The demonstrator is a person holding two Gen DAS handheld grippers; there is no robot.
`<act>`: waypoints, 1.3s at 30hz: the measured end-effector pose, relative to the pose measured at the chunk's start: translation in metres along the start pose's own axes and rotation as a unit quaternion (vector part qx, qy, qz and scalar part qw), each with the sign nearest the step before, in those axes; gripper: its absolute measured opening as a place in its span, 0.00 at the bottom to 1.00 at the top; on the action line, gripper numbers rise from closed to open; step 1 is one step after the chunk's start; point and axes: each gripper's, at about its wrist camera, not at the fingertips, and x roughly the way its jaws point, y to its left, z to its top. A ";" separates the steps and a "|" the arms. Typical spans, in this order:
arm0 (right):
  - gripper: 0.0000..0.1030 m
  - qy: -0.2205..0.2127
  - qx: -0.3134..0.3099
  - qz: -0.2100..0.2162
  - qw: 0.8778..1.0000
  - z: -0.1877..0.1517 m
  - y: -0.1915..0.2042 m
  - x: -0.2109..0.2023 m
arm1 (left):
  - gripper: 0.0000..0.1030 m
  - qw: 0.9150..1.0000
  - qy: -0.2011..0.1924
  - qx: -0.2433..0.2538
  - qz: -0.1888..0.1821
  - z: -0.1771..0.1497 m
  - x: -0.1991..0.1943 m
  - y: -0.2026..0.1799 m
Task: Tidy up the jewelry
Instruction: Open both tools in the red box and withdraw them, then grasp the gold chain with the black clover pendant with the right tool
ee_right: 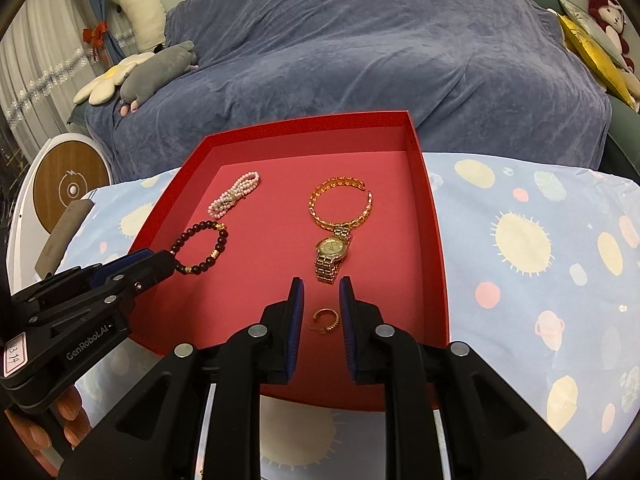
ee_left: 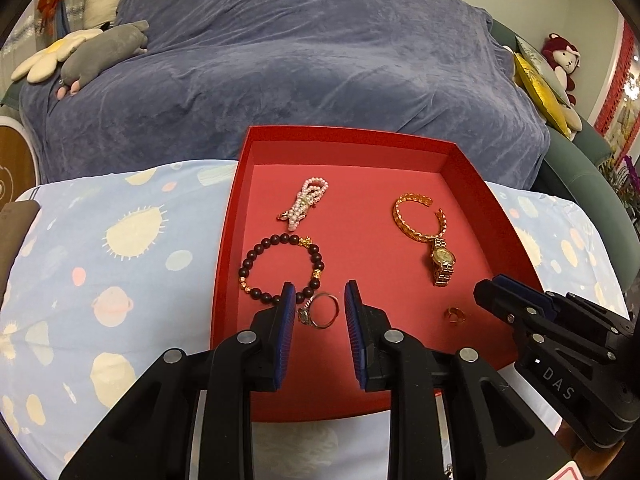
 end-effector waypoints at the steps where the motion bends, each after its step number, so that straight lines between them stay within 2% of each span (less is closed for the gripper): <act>1: 0.27 -0.005 0.001 -0.002 1.000 0.001 0.000 -0.002 | 0.29 1.000 0.000 0.000 0.003 -0.001 0.000 0.000; 2: 0.35 -0.011 0.002 -0.003 1.000 0.001 0.001 -0.006 | 0.38 1.000 -0.001 0.001 0.007 -0.001 -0.001 -0.002; 4: 0.41 -0.021 0.001 -0.004 1.000 0.002 0.002 -0.014 | 0.49 1.000 -0.007 0.005 0.020 -0.002 -0.005 -0.005; 8: 0.45 -0.036 0.004 0.004 0.999 0.000 0.004 -0.035 | 0.66 0.999 -0.022 0.007 0.038 -0.002 -0.020 -0.007; 12: 0.45 -0.043 0.015 0.022 0.999 -0.011 0.001 -0.060 | 0.67 0.999 -0.036 -0.015 0.023 -0.006 -0.045 0.000; 15: 0.45 -0.040 0.011 0.030 0.999 -0.026 0.001 -0.078 | 0.67 0.998 -0.047 -0.014 0.025 -0.016 -0.067 0.000; 19: 0.45 -0.033 -0.006 0.034 0.999 -0.048 0.003 -0.099 | 0.73 0.998 -0.054 -0.003 0.029 -0.038 -0.092 -0.001; 23: 0.45 -0.024 -0.027 0.033 0.999 -0.077 0.004 -0.116 | 0.73 0.999 -0.040 -0.002 0.033 -0.068 -0.104 0.003; 30: 0.45 0.017 -0.039 0.037 0.998 -0.126 0.009 -0.113 | 0.73 1.000 -0.017 -0.002 0.026 -0.120 -0.116 0.000; 34: 0.42 0.033 -0.054 0.032 0.997 -0.139 0.011 -0.102 | 0.73 0.999 -0.022 0.028 0.040 -0.127 -0.116 -0.006; 39: 0.38 0.046 -0.060 0.032 0.997 -0.145 0.014 -0.084 | 0.73 1.000 -0.007 0.006 0.027 -0.126 -0.109 0.002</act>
